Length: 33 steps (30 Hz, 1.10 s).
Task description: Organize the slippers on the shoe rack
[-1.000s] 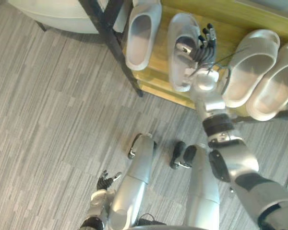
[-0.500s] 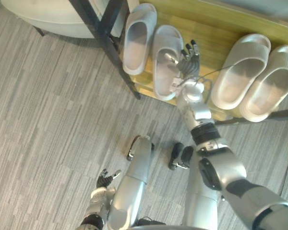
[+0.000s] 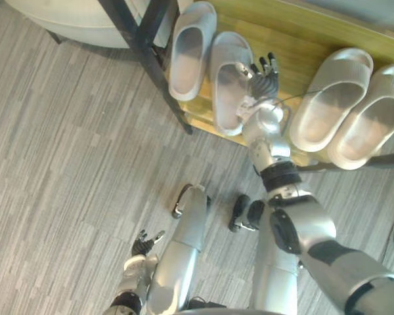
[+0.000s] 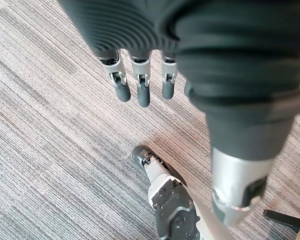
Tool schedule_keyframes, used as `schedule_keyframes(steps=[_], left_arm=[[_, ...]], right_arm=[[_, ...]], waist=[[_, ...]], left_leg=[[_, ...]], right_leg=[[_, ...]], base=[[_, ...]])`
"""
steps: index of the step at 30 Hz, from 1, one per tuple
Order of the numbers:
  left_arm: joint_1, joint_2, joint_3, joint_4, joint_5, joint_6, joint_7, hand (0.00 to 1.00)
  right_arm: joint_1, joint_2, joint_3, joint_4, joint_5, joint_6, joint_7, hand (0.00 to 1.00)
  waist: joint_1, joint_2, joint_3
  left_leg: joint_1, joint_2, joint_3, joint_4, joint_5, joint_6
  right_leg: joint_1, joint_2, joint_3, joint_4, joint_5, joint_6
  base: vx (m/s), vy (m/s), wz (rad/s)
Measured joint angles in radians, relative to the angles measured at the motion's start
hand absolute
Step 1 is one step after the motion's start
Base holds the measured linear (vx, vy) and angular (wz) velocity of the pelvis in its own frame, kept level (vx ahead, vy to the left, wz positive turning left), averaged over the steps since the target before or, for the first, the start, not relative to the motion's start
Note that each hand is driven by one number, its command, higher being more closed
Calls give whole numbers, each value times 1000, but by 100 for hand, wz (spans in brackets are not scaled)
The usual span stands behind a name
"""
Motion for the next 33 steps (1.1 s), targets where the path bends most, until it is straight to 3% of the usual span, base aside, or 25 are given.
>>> schedule_keyframes(steps=[12, 24, 33], left_arm=[[-2, 0, 0, -1, -9, -1, -2, 0], [-40, 2, 2, -13, -37, 2, -8, 0], [-58, -9, 76, -24, -37, 13, -20, 0]], right_arm=[[-34, -29, -2, 0, -26, 18, -16, 0], [64, -14, 1, -180, -254, 40, -49, 0], [294, 8, 50, -386, -387, 52, -50, 0]], waist=[[6, 0, 1], [0, -6, 26], [-25, -24, 37]], left_leg=[[-15, 6, -5, 0, 4, -8], [7, 18, 19, 9, 3, -7], [21, 27, 50, 3, 3, -6]], right_leg=[[-15, 1, -5, 1, -1, -2], [6, 8, 12, 0, 2, 3], [12, 14, 38, -10, 10, 18]], base=[[1, 4, 0], [-1, 19, -4], [0, 48, -6]])
